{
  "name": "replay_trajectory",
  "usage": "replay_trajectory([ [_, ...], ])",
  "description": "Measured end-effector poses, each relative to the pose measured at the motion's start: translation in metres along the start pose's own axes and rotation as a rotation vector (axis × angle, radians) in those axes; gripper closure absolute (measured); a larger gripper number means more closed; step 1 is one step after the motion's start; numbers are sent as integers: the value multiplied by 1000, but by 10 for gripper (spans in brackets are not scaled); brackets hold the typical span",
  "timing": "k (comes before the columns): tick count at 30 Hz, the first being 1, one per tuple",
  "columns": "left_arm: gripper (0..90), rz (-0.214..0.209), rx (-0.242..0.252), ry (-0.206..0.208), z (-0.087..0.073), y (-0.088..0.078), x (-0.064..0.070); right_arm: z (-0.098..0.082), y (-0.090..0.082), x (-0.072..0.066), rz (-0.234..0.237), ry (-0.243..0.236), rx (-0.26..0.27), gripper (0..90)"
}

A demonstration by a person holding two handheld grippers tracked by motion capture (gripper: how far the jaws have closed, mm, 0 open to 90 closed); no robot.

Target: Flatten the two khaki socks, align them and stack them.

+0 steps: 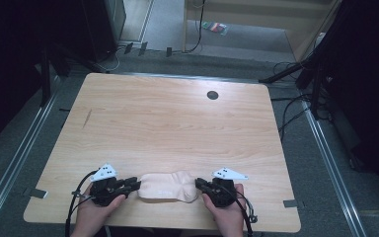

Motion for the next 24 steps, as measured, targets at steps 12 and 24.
replay_trajectory([
  [12, 885, -12, -35, 42, -1, 3, 7, 14, -10, -1, -31, -45, 57, 891],
  [24, 890, 21, -84, 86, -3, 10, 6, -1, 5, 8, -86, -83, -14, 892],
])
Point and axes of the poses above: each handheld gripper's, and its own axes: y roughly forward along the jaws, z roughly out of its top, x roughly to its right, the point moved 7 cm from there along y, roughly forward along the jaws, and after that the axes turned 14 degrees about -z, right-handed, at the moved point
